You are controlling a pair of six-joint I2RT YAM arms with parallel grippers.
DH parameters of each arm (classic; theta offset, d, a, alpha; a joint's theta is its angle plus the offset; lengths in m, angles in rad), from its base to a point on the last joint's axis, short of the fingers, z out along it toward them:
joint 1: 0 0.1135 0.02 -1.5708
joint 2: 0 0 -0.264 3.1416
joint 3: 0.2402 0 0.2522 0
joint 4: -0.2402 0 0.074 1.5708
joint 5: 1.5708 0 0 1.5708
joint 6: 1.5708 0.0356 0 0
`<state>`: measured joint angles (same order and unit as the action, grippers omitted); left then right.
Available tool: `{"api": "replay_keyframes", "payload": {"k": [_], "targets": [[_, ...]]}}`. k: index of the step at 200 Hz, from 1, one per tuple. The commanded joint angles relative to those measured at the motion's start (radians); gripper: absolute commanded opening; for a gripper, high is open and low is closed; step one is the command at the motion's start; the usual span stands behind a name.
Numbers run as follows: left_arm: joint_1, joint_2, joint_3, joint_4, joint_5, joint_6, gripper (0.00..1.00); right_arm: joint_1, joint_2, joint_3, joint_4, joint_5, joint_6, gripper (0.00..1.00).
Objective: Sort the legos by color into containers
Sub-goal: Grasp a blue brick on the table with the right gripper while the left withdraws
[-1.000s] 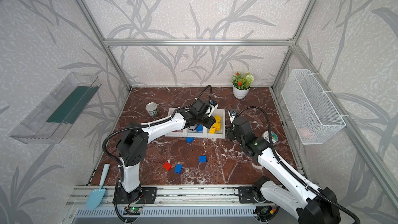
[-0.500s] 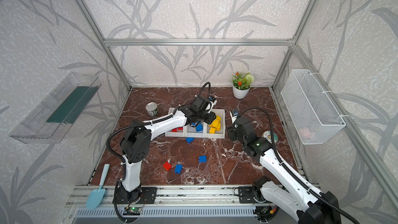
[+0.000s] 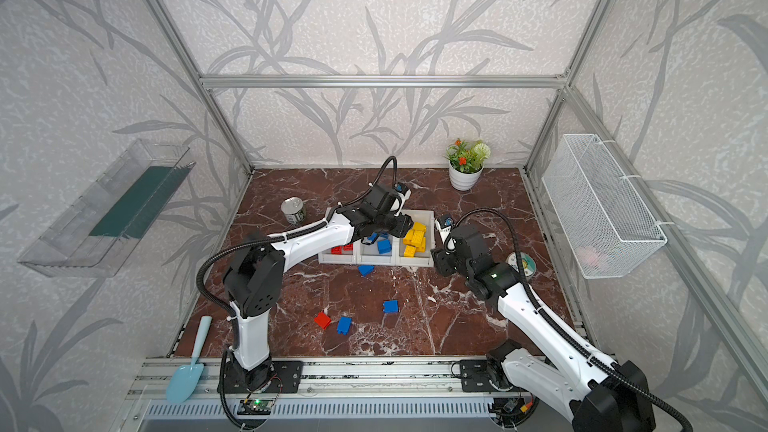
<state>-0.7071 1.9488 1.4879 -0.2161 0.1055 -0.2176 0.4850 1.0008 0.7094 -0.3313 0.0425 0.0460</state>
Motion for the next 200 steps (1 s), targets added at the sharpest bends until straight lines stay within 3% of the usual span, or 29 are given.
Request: {"api": "replay_keyframes", "payload": {"k": [1,27,61,87,200], "targets": [[0.035,-0.086,-0.049,0.04,-0.011,-0.034,0.58,0.008,0.032,0.026,-0.032,-0.103,-0.021,0.65],[0.071,-0.144,-0.112,0.063,-0.01,-0.061,0.58,0.056,0.073,0.026,-0.036,-0.14,-0.058,0.65],[0.116,-0.221,-0.197,0.073,-0.033,-0.074,0.58,0.176,0.146,0.04,-0.071,-0.283,-0.237,0.65],[0.149,-0.28,-0.258,0.071,-0.05,-0.088,0.58,0.251,0.226,0.065,-0.11,-0.317,-0.308,0.65],[0.208,-0.445,-0.441,0.092,-0.054,-0.173,0.58,0.453,0.502,0.175,-0.142,-0.214,-0.434,0.64]]}}
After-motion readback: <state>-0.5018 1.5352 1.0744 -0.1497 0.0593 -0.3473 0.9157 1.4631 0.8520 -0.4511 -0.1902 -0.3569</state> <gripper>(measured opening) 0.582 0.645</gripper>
